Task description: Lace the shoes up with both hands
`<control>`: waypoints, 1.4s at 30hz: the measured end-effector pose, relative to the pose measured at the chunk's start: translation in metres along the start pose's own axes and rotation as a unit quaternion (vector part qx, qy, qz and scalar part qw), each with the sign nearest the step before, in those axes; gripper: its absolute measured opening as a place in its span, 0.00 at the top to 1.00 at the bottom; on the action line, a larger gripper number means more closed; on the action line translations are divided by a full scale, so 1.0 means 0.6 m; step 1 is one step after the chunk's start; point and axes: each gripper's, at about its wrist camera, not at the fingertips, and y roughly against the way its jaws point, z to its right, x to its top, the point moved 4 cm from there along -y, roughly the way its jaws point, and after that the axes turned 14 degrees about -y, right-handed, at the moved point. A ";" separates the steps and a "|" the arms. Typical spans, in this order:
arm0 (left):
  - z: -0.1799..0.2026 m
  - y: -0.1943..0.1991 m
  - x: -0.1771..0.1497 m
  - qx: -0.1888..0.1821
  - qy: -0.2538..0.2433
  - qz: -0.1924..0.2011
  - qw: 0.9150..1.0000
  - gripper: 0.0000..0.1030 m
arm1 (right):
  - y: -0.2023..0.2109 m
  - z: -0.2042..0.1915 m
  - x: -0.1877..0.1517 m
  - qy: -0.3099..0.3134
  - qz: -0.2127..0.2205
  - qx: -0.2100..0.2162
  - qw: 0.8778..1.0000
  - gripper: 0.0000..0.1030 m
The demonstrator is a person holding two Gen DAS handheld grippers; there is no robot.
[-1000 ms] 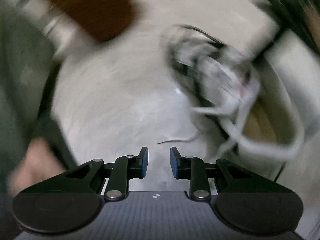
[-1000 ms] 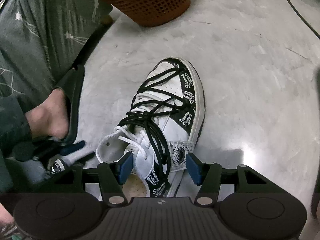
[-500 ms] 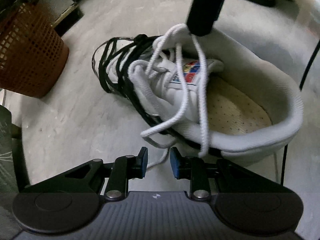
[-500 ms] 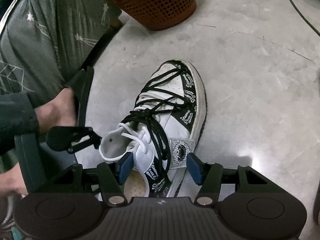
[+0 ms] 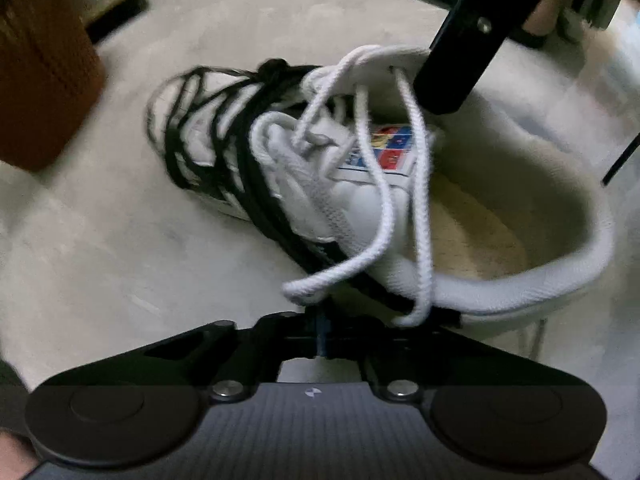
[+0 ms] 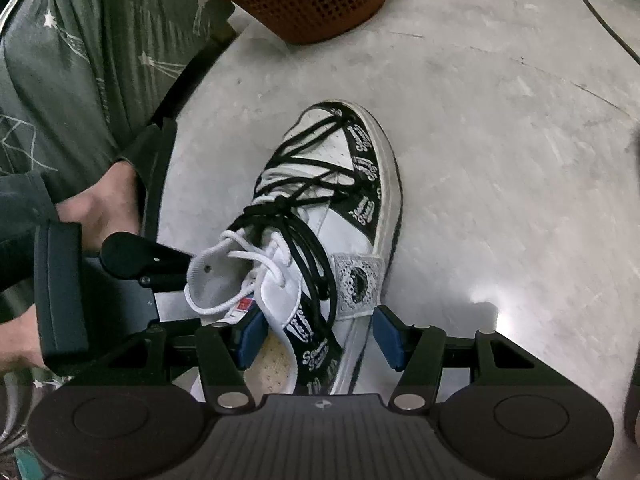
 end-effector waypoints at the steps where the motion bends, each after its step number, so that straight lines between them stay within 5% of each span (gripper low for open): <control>1: 0.004 0.003 0.001 -0.009 0.006 0.003 1.000 1.00 | 0.000 0.002 0.000 -0.001 0.000 -0.002 1.000 0.40; 4: -0.009 0.017 -0.002 -0.008 0.070 0.016 0.997 1.00 | 0.001 0.003 0.001 0.001 -0.001 -0.003 1.000 0.40; 11: -0.043 0.030 -0.066 0.058 0.231 -0.019 0.971 0.96 | 0.004 -0.002 0.001 0.006 -0.002 -0.005 1.000 0.40; 18: -0.087 0.028 -0.101 0.034 0.445 0.012 0.895 0.78 | 0.002 0.001 0.002 0.003 -0.003 -0.004 1.000 0.40; 24: -0.098 0.001 -0.087 -0.004 0.515 -0.006 0.857 0.78 | 0.001 0.002 0.001 -0.001 -0.004 -0.002 1.000 0.40; 27: -0.106 -0.006 -0.084 0.000 0.533 -0.004 0.846 0.78 | 0.001 0.004 0.000 -0.002 -0.005 -0.002 1.000 0.40; 31: -0.115 -0.015 -0.066 0.016 0.530 -0.028 0.847 0.78 | 0.000 0.010 0.002 0.002 -0.006 0.000 1.000 0.40; 39: -0.113 -0.008 -0.044 0.049 0.476 -0.060 0.876 0.84 | 0.005 0.011 0.000 0.001 -0.005 0.000 1.000 0.40; 42: -0.109 -0.013 -0.029 0.046 0.435 -0.067 0.897 0.96 | 0.007 0.010 0.000 -0.004 -0.004 0.001 1.000 0.40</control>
